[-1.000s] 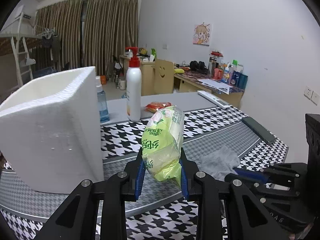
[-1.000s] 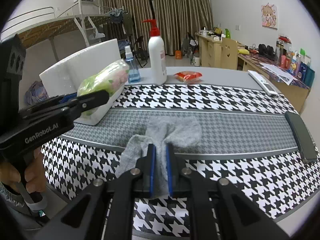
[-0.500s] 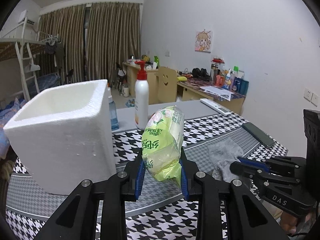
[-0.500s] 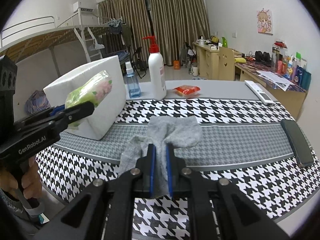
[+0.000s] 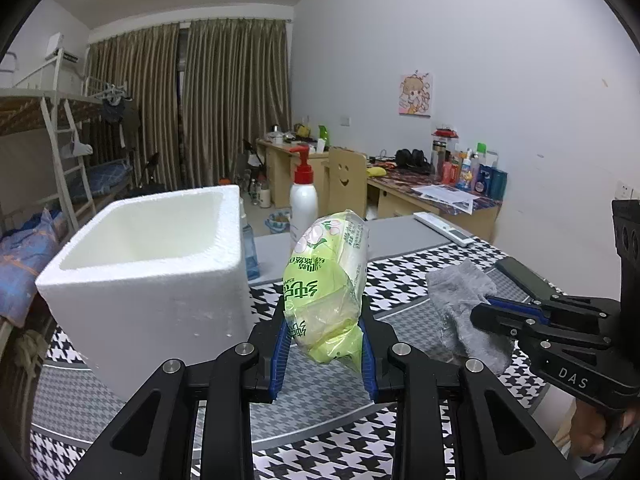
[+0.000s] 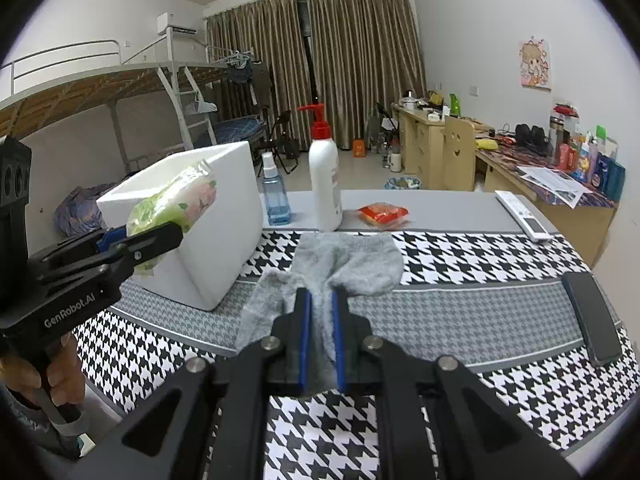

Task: Organize soft objects
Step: 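Lift the tissue packet with the left gripper while the right gripper lifts the grey sock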

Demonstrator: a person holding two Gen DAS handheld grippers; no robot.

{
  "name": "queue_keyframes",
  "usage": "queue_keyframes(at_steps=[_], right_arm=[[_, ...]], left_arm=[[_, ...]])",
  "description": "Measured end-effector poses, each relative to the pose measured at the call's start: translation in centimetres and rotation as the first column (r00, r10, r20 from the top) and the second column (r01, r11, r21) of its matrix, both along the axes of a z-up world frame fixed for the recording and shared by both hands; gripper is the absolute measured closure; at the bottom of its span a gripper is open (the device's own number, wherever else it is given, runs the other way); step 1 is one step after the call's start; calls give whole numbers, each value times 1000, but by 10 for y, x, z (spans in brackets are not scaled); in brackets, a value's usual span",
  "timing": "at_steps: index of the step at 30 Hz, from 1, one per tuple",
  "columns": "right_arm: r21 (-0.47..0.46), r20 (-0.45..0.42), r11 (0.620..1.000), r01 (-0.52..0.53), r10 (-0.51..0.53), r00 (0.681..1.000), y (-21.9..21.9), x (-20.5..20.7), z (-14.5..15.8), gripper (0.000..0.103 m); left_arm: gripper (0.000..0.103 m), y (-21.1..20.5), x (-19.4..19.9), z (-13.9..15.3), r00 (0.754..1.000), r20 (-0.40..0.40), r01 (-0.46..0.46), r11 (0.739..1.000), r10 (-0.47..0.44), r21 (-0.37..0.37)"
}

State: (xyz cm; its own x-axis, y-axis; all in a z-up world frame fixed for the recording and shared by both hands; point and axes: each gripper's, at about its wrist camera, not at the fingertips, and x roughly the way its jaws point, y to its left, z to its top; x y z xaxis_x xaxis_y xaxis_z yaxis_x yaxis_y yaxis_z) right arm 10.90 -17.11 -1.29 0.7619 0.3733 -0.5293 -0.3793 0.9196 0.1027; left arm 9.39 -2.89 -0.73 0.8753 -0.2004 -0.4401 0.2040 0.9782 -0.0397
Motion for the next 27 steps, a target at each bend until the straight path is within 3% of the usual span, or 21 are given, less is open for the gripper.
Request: queue_keyframes(at_steps=[27], right_arm=[[16,70,999,-48,47,996,32,13,45,89]], left_arm=[[72,29,1,40,992,110,-68,998,66,18]])
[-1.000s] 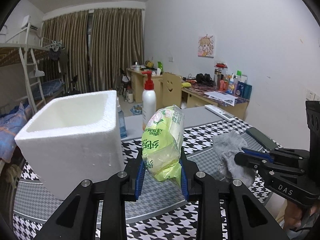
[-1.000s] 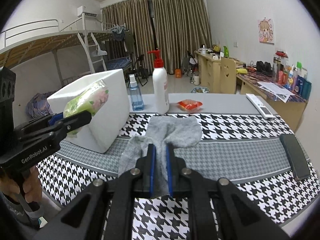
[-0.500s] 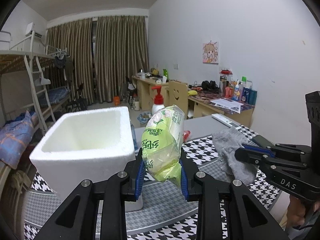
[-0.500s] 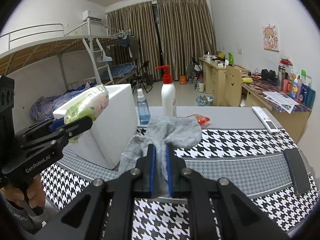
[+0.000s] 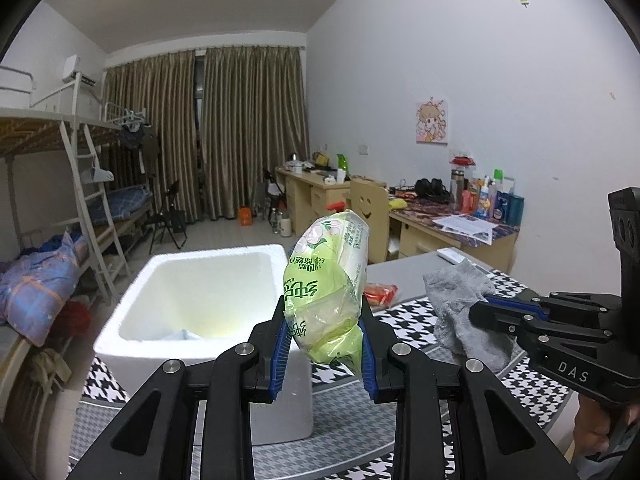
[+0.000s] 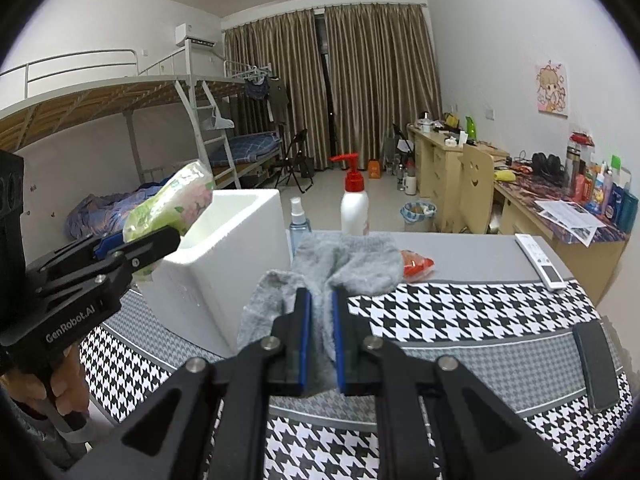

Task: Organize soft objects
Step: 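Lift the tissue packet with the left gripper while the right gripper lifts the grey sock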

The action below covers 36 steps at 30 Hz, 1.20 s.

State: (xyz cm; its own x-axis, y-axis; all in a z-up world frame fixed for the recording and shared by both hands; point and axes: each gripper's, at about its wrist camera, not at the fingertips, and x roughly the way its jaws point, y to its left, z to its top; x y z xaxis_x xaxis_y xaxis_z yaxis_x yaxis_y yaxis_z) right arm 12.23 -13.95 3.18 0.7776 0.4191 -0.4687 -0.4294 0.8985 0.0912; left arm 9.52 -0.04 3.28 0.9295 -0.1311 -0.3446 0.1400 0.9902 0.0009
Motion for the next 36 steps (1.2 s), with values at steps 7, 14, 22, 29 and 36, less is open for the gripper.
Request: queue_keyframes(at_steps=[7,14,22,29,36], right_arm=[[-1,11,1000,0,0,1000,7,3,9,89],[4,26,1000,-7,7,1000,14,7,18,89],[6,25,1000,-22,21,999,26,18,23,89],[2,26,999,-53,53,998,40,21,26,89],[2,27,996,-89,89,996,53,23,30,89]], left_arm=[[72,12,-2,13,1000,23,2,1000,-1,-12],[72,20,0,21,998,53,-36,999,36,-1],[72,29,6,25,994,61,-91,996,90,13],[72,36,9,26,989,62,-138,990,137,20],[72,37,15,25,987,49,-158,987,156,29]])
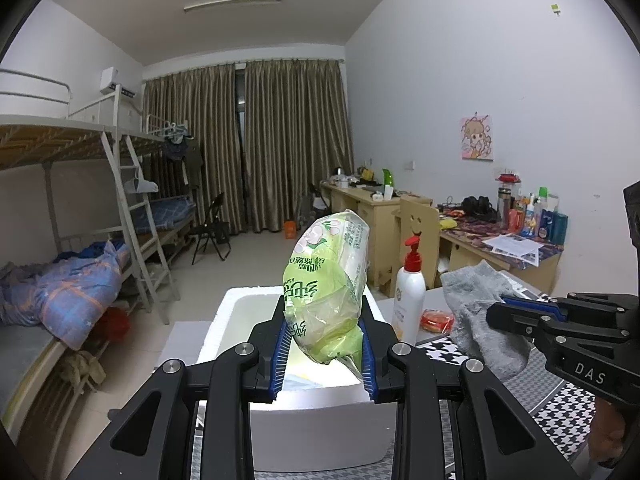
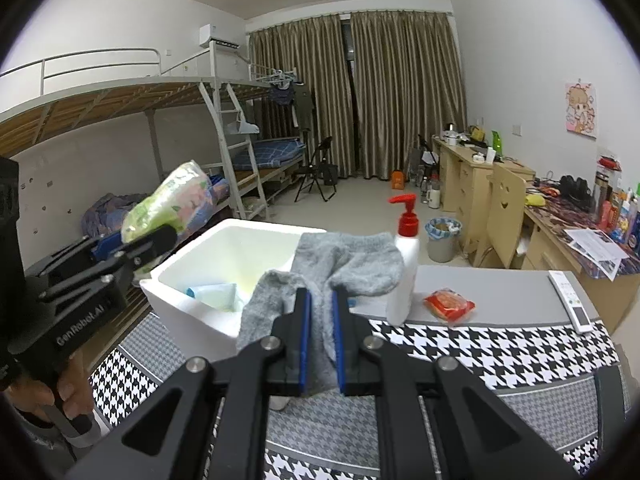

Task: Organize soft objects
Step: 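Open the left gripper over the foam box to drop the tissue packet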

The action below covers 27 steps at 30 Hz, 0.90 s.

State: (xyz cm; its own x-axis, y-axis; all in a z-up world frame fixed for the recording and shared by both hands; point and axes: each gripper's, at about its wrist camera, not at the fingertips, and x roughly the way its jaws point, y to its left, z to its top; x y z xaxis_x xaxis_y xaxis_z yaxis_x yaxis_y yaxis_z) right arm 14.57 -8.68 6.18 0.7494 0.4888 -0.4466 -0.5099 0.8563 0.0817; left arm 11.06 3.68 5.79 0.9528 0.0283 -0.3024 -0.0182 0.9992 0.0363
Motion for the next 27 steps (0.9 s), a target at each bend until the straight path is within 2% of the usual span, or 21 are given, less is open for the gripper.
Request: queue_keyframes(at_steps=[27], right_arm=[[-20,-21,999,-36,36,999,32,16,4,89]], left_arm=[[71,13,49,-8,993,-106,-46,999,43,-23]])
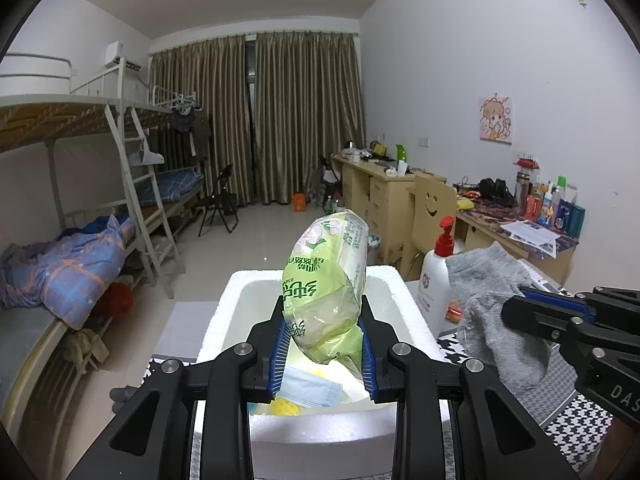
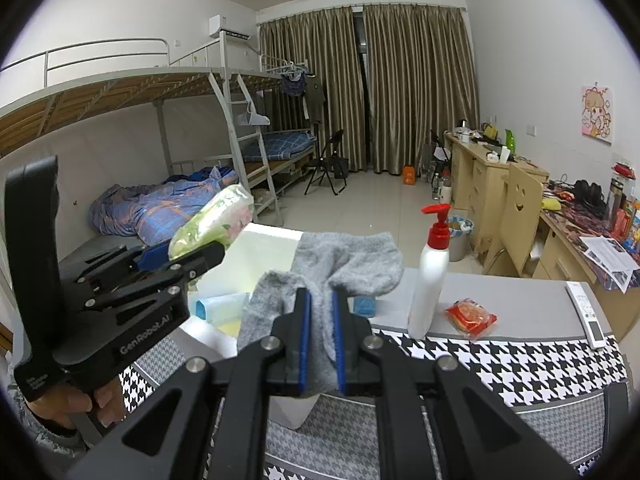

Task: Organize soft objects
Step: 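Open the left gripper over the foam box to drop the tissue packet, then lower the grey sock into the foam box and open the right gripper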

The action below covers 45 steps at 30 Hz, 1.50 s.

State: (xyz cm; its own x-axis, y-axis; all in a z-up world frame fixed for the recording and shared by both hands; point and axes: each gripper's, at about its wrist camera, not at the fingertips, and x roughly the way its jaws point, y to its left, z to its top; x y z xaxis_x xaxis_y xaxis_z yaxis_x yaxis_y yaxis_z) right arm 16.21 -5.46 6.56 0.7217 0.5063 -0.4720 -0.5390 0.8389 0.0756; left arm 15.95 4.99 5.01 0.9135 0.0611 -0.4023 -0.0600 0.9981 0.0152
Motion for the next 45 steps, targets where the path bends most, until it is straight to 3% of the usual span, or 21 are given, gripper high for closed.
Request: queue_keyframes(at_steps=[7,12,21,45], right_arm=[[-6,-3,1000,0,0,1000,1,3,0,89],[-10,-5,1000,-1,1,1000,5,5,-1,89],[-13,-10,1000,-2,2,1000,11,8,-1,89],[-18,-16,997,-69,69,997,56,12,3,89]], left_arm=[[69,6,6,-3,1000,-14,3,1000,-3,-13],[31,14,8,-5,1000,-8,-24,1000,24,-7],[3,32,-12,2,995,48,-91,995,93,-33],[1,70,-57,9,974,118,-188,981,192,-43]])
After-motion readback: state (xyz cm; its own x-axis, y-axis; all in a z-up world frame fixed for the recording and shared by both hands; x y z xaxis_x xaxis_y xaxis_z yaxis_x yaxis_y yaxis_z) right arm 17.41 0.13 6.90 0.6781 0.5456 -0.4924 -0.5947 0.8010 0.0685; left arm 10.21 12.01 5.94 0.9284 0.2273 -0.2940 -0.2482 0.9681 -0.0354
